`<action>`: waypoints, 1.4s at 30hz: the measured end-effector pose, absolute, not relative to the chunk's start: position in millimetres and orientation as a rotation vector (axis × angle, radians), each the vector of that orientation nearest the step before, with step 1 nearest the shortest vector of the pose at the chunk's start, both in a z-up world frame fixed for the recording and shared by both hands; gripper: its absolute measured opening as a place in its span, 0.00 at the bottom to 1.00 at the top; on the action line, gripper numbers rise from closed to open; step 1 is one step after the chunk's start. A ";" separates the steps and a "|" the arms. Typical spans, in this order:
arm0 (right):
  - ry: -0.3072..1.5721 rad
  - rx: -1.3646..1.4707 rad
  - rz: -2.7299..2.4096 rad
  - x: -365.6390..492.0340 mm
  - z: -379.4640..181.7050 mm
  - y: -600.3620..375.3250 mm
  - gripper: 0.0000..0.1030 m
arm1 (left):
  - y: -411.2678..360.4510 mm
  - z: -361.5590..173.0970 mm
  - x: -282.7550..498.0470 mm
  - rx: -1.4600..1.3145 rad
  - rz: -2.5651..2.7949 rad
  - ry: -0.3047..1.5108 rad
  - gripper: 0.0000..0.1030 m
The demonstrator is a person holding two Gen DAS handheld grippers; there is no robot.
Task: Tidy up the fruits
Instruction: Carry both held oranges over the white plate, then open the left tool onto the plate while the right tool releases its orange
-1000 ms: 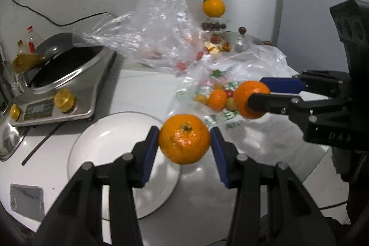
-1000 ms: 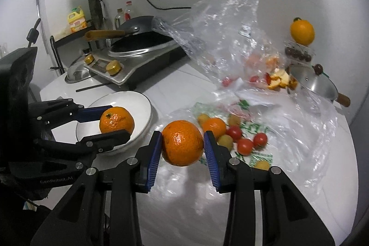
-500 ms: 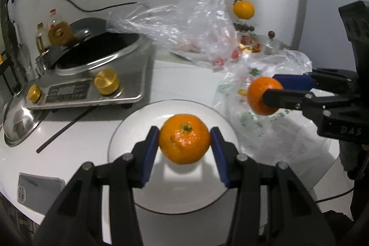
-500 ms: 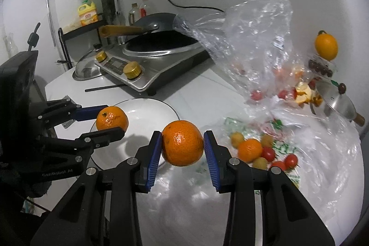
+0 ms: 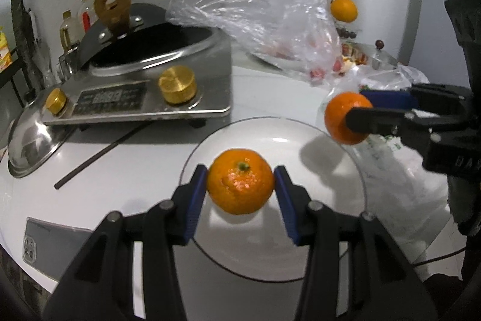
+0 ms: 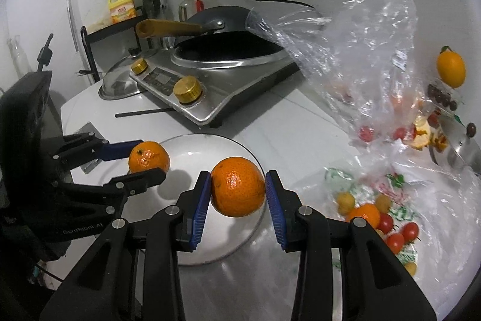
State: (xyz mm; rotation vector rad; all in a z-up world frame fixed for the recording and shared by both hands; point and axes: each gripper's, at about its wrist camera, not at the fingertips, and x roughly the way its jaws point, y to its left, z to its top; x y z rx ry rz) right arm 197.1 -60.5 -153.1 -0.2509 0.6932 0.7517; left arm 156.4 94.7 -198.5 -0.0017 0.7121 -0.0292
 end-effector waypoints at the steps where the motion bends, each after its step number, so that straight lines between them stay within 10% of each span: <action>1: 0.693 -0.248 0.756 198.7 -153.4 -57.7 0.38 | 97.0 -200.2 157.5 0.000 -0.027 0.715 0.45; 42: 0.786 -0.222 0.824 222.9 -180.5 -9.8 0.47 | 98.5 -209.8 159.2 0.006 -0.064 0.750 0.52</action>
